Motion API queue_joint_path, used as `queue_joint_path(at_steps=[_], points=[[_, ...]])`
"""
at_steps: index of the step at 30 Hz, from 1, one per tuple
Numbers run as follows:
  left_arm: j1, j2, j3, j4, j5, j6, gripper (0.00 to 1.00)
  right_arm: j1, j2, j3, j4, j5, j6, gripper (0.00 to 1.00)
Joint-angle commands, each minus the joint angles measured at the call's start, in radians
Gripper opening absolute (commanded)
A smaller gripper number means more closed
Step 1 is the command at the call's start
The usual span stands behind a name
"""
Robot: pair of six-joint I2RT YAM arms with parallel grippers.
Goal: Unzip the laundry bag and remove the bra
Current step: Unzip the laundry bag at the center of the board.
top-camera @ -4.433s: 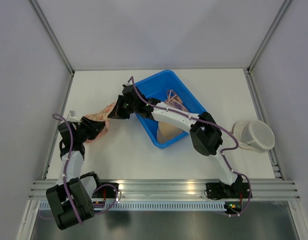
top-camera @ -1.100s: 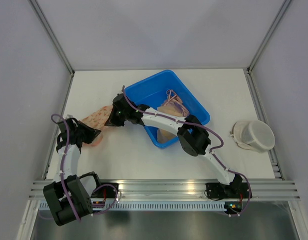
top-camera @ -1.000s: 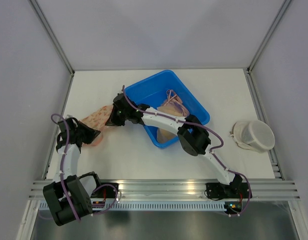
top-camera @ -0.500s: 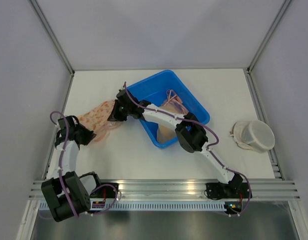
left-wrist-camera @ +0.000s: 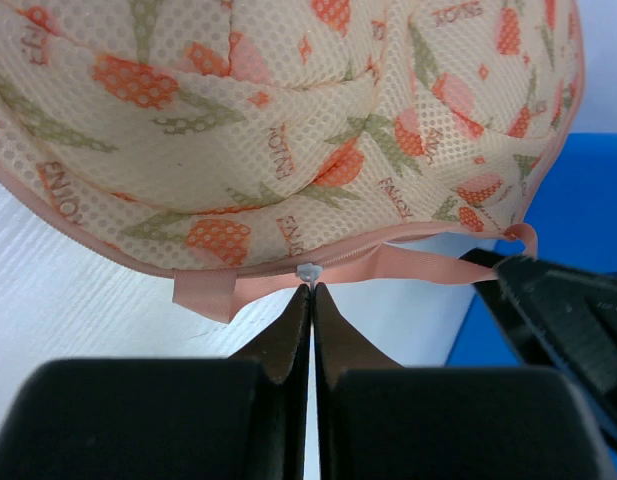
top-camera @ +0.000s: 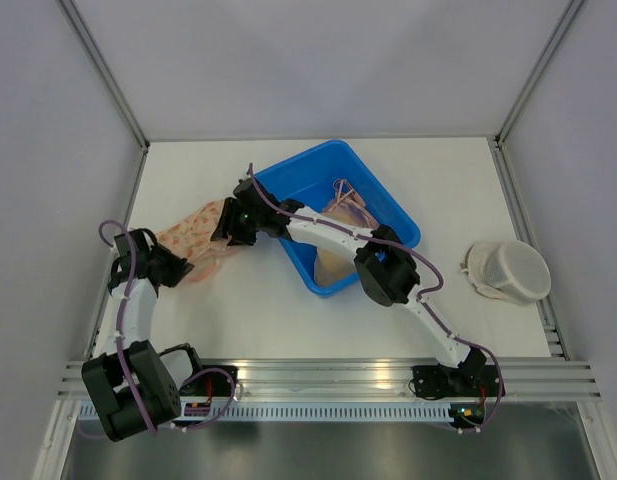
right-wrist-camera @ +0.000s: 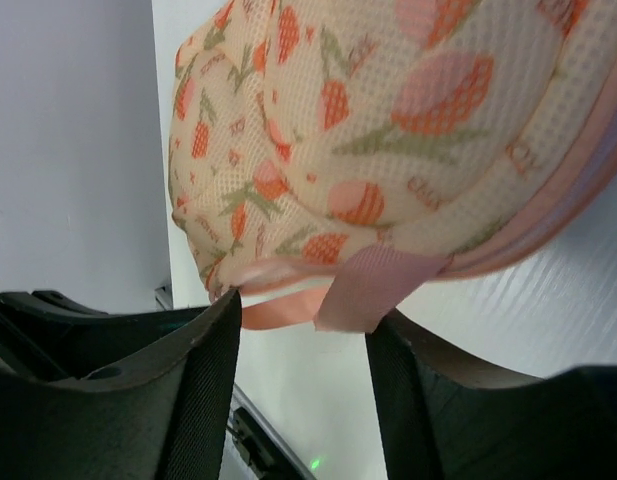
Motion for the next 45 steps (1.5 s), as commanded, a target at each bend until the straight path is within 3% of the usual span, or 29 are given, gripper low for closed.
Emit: queue_joint_path(at_steps=[1, 6, 12, 33, 45], points=[[-0.001, -0.012, 0.061, 0.042, 0.062, -0.052, 0.02, 0.025, -0.124, -0.023, -0.016, 0.023, 0.013, 0.58], [-0.007, -0.017, 0.055, 0.046, 0.080, -0.059, 0.02, 0.037, -0.171, -0.078, -0.031, 0.065, 0.090, 0.67], [-0.007, -0.021, 0.046, 0.056, 0.111, -0.067, 0.02, 0.063, -0.161, -0.078, -0.047, 0.106, 0.170, 0.70], [-0.007, -0.100, 0.014, 0.056, 0.185, -0.062, 0.02, 0.086, -0.007, -0.019, 0.041, 0.129, 0.332, 0.69], [-0.007, -0.127, 0.030, -0.013, 0.096, -0.024, 0.02, 0.091, -0.024, -0.023, 0.077, 0.148, 0.322, 0.66]])
